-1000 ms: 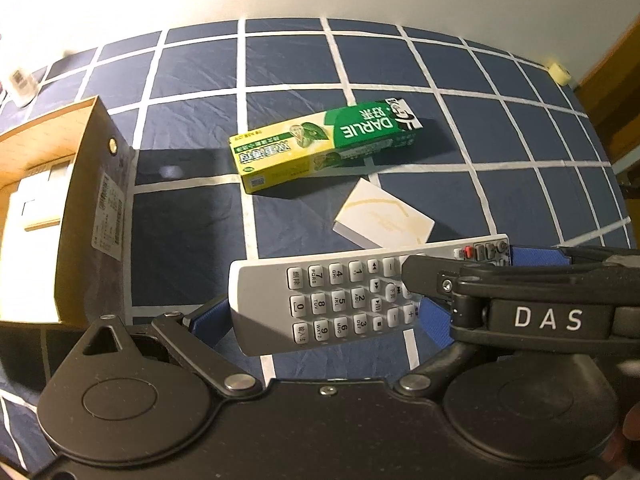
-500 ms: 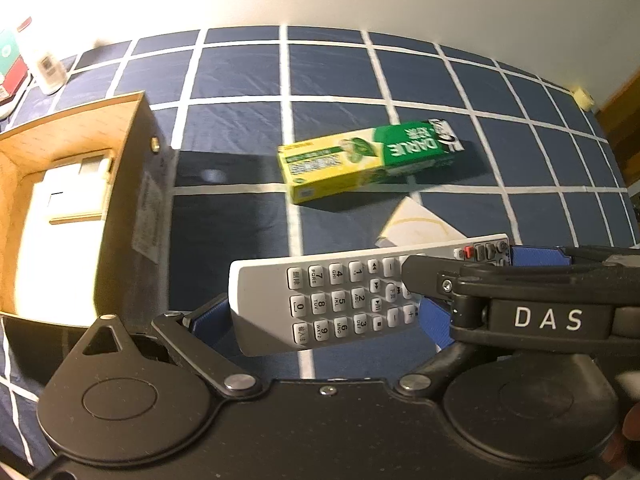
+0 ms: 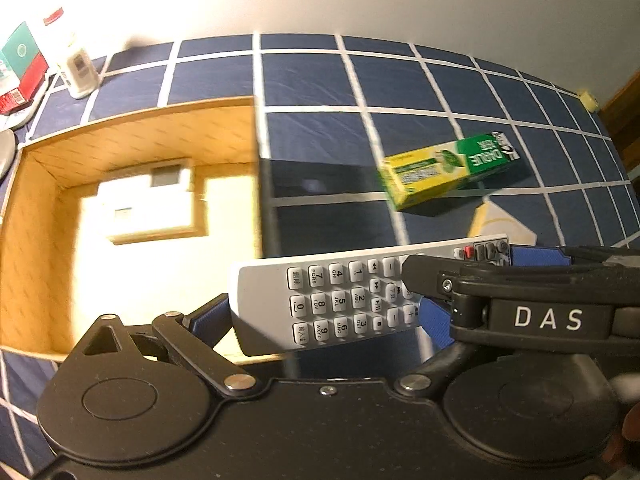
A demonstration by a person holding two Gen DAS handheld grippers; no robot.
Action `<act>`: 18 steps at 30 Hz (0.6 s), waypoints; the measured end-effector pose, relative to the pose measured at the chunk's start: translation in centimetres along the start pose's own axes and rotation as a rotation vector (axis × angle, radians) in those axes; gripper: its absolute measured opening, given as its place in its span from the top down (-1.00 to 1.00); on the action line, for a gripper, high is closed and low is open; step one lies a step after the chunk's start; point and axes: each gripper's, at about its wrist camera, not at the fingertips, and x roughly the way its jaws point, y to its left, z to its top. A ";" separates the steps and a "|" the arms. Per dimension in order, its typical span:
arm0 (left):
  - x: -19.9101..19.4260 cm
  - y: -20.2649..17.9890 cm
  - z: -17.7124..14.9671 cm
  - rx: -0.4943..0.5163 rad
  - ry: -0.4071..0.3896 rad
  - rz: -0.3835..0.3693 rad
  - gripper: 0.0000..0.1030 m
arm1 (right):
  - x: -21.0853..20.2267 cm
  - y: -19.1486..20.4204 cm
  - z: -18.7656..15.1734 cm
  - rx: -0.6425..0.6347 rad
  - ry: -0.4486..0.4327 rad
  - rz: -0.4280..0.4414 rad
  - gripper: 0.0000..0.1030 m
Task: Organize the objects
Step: 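Lower the TV remote into the box beside the other remotes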
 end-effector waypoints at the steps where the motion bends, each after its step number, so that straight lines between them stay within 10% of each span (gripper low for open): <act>1: -0.2 1.0 -0.1 0.007 0.001 -0.002 -0.89 | 0.2 1.1 -0.1 0.007 -0.003 -0.002 -0.73; 18: -3.2 14.6 -0.6 -0.010 -0.013 -0.031 -0.89 | 3.4 15.3 -0.3 -0.029 -0.012 -0.029 -0.73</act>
